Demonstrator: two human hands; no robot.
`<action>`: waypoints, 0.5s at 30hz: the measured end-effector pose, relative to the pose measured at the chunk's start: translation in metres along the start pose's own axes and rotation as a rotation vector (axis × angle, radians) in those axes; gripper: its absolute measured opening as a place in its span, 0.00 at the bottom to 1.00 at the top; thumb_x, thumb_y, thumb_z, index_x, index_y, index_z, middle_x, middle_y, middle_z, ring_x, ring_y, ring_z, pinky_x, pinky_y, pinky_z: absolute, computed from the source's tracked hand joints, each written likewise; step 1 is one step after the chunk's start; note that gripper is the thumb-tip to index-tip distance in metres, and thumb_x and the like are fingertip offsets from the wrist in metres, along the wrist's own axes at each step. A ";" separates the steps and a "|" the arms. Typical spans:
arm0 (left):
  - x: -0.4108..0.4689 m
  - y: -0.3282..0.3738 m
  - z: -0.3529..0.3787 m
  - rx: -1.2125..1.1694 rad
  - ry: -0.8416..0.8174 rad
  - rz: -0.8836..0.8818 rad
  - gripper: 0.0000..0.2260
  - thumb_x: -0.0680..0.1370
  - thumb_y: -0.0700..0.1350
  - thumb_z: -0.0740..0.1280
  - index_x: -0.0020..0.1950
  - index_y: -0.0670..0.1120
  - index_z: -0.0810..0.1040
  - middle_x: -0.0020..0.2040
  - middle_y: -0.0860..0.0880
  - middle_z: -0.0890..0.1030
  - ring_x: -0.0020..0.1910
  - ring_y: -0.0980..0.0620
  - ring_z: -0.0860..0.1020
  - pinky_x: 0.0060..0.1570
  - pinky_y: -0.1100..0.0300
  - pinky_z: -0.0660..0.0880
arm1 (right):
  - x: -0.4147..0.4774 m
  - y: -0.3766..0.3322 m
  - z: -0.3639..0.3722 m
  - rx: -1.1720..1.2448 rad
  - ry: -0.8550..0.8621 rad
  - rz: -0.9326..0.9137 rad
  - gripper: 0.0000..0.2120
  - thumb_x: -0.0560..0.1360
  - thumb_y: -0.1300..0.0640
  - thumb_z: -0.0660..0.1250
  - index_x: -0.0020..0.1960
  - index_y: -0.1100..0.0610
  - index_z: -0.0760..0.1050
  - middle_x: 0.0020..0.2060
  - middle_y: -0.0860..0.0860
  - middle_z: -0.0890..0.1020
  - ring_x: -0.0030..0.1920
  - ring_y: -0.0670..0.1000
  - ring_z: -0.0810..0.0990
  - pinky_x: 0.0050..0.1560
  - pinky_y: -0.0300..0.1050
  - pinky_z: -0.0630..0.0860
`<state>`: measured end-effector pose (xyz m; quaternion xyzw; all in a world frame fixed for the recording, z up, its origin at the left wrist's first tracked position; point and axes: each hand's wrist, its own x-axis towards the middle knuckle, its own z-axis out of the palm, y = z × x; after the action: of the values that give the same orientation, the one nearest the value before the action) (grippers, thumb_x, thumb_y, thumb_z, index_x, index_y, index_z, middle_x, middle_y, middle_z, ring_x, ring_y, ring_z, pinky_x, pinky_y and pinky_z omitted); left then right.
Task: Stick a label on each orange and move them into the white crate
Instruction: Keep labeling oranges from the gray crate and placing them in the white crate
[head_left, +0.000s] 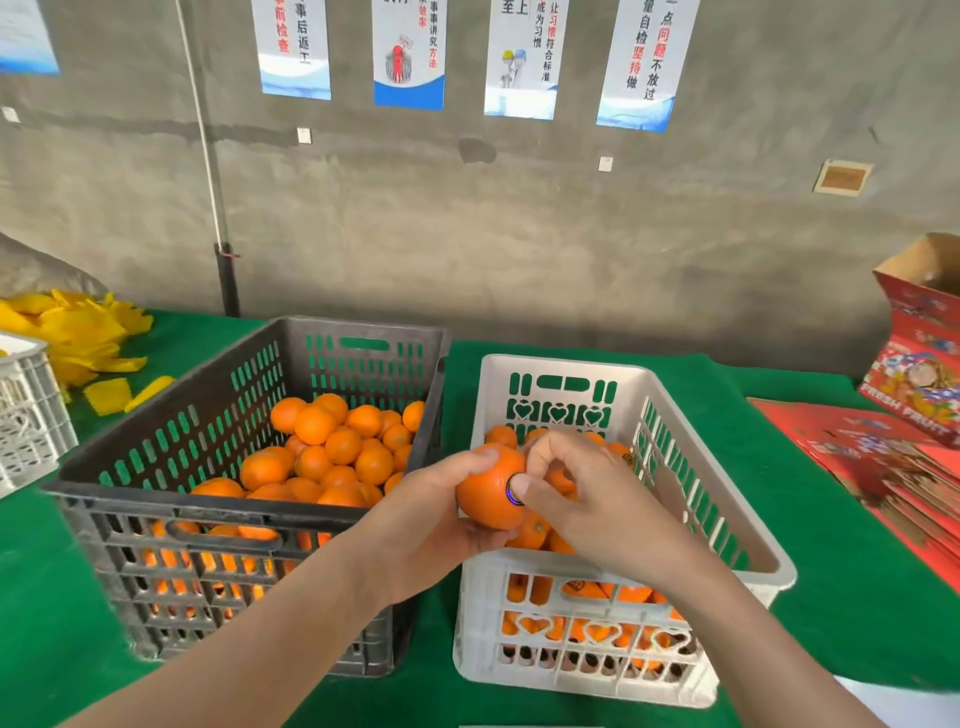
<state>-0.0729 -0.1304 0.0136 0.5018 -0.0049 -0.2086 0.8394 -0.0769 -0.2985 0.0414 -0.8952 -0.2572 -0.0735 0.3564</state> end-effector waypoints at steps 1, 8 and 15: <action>0.000 -0.001 0.002 0.001 -0.010 0.004 0.27 0.63 0.51 0.73 0.61 0.44 0.77 0.46 0.43 0.83 0.38 0.48 0.83 0.33 0.60 0.77 | -0.002 0.001 0.000 -0.011 0.017 -0.009 0.08 0.75 0.49 0.64 0.39 0.45 0.67 0.44 0.45 0.75 0.47 0.45 0.73 0.48 0.47 0.73; 0.007 -0.008 0.007 0.087 -0.034 0.087 0.27 0.66 0.50 0.68 0.64 0.46 0.73 0.56 0.44 0.83 0.52 0.47 0.82 0.52 0.51 0.79 | -0.007 0.019 0.002 0.200 0.127 0.169 0.19 0.62 0.41 0.73 0.46 0.44 0.67 0.47 0.43 0.77 0.42 0.44 0.80 0.42 0.42 0.79; 0.026 -0.020 0.015 0.116 -0.031 0.139 0.23 0.69 0.49 0.65 0.63 0.44 0.75 0.55 0.41 0.83 0.51 0.46 0.82 0.44 0.54 0.80 | -0.019 0.038 0.029 0.408 0.141 0.088 0.34 0.65 0.41 0.75 0.66 0.39 0.62 0.57 0.37 0.71 0.54 0.36 0.74 0.52 0.39 0.78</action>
<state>-0.0595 -0.1603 -0.0007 0.5447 -0.0646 -0.1569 0.8213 -0.0754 -0.3103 -0.0086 -0.8075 -0.2020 -0.0670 0.5501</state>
